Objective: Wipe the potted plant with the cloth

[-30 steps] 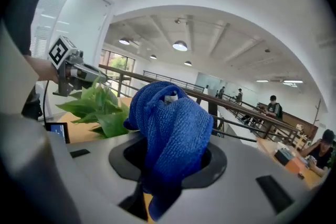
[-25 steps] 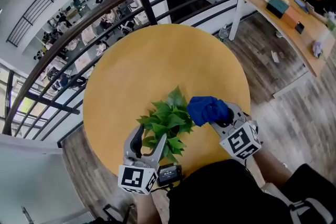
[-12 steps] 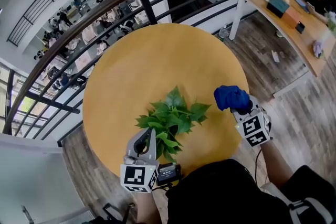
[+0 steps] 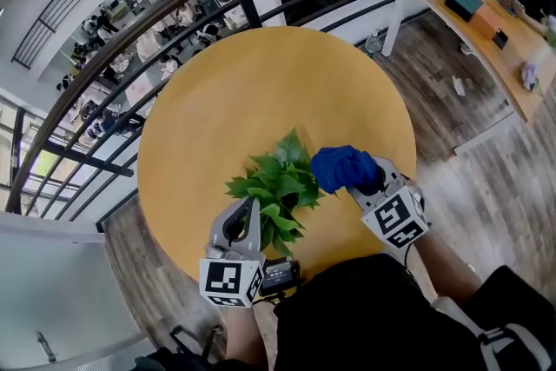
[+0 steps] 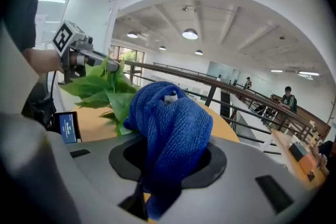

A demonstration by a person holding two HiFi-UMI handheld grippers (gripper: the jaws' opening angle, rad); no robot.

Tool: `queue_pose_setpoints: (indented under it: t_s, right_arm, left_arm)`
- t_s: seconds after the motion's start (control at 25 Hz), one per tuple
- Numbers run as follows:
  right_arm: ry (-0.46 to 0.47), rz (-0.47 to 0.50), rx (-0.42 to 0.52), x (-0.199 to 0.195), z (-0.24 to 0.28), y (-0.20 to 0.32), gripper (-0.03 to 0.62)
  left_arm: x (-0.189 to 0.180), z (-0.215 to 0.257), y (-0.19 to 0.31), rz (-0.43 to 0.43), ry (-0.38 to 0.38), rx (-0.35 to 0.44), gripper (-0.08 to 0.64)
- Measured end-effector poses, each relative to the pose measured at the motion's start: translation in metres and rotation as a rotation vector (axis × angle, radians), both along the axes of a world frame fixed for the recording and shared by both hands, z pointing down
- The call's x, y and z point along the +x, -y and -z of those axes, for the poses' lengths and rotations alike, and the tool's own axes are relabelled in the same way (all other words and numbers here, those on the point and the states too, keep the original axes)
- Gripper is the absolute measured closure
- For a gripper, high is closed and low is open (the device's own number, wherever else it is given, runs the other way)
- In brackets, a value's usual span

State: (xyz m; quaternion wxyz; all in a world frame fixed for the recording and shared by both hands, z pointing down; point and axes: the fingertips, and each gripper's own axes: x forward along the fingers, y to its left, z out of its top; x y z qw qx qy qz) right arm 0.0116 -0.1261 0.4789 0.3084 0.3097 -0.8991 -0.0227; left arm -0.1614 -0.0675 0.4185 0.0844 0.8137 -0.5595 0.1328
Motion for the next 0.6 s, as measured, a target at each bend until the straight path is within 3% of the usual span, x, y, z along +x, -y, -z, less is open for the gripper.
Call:
queue_pose_setpoints:
  t_s: [0.16, 0.36, 0.48, 0.6]
  right_arm:
    - [-0.054, -0.058, -0.086, 0.023, -0.040, 0.009, 0.446]
    - [-0.216, -0.150, -0.085, 0.071, -0.070, 0.030, 0.446]
    - [-0.205, -0.185, -0.054, 0.083, -0.058, 0.043, 0.446]
    - [-0.118, -0.160, -0.005, 0.066, -0.022, 0.048, 0.446]
  left_arm:
    - [-0.003, -0.002, 0.002, 0.006, -0.006, -0.012, 0.559]
    - [-0.005, -0.002, 0.003, 0.012, -0.014, -0.008, 0.558]
    - [-0.005, -0.002, 0.002, 0.017, -0.019, -0.005, 0.558]
    - [-0.005, -0.002, 0.003, 0.029, -0.022, -0.005, 0.558]
